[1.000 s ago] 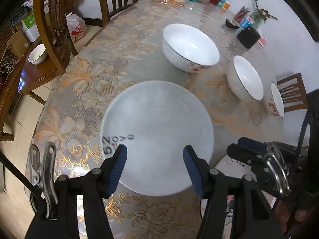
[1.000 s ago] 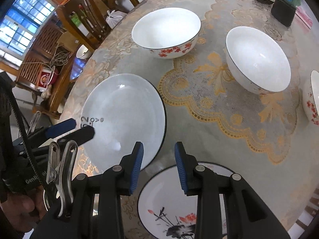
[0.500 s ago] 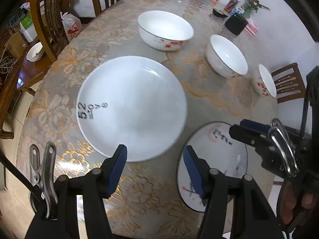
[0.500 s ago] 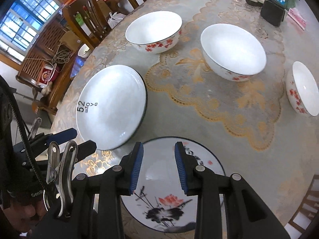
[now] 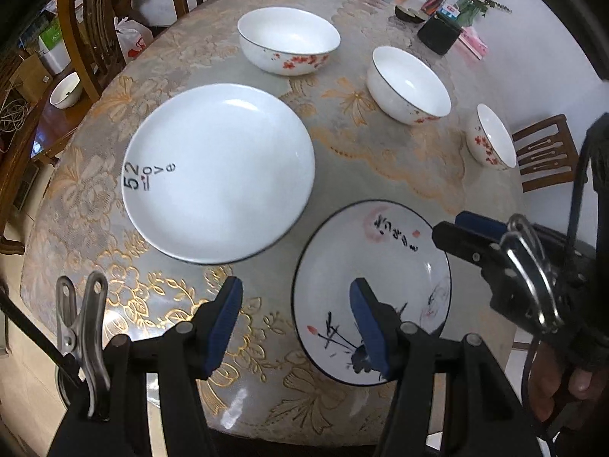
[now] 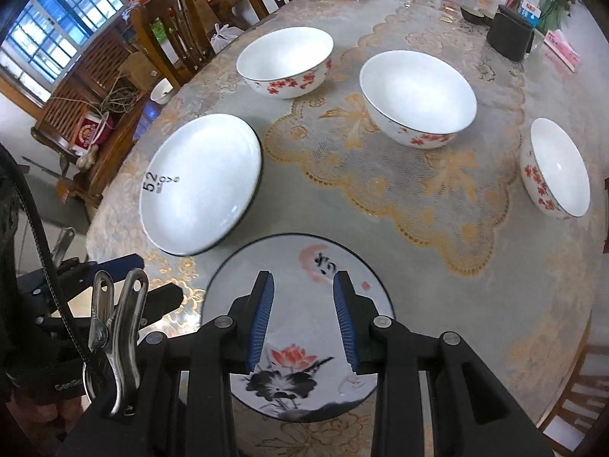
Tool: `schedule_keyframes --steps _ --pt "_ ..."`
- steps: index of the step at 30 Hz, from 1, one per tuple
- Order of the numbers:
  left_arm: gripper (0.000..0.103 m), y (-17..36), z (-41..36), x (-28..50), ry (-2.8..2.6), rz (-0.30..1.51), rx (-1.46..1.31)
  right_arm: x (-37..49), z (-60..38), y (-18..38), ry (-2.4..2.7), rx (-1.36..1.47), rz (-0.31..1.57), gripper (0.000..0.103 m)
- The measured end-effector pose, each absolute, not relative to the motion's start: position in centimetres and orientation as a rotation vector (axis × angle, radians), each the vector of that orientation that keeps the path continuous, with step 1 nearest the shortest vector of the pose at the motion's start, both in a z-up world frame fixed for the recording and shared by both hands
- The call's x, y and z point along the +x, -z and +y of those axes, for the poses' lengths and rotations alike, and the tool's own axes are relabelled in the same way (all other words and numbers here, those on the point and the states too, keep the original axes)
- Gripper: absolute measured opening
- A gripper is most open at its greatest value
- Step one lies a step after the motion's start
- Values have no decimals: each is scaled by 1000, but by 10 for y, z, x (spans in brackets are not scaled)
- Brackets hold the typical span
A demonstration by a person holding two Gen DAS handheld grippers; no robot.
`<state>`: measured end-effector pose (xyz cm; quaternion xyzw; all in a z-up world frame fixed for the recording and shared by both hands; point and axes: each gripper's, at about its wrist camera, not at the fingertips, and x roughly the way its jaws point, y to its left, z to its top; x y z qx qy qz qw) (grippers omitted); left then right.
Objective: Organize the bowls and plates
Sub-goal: 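Move the right gripper to the rim of the lotus-painted plate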
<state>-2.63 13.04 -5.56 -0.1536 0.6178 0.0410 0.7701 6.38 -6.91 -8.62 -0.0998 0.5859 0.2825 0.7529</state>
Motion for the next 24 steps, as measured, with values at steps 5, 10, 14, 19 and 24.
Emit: schedule_keyframes --steps 5,10,14,19,24 --pt "62 61 125 -30 -119 1351 -331 63 -81 89 -606 -211 1286 33" --pt "62 66 117 -32 -131 1357 -320 66 -97 95 -586 -186 1307 33" --pt "62 71 109 -31 -122 1365 -305 67 -111 102 -566 -179 1323 33" --pt "62 77 101 -31 -107 1385 -298 66 -122 107 -558 -172 1335 33" --pt "63 85 97 -32 -106 1407 -295 64 -130 115 -553 -164 1354 33"
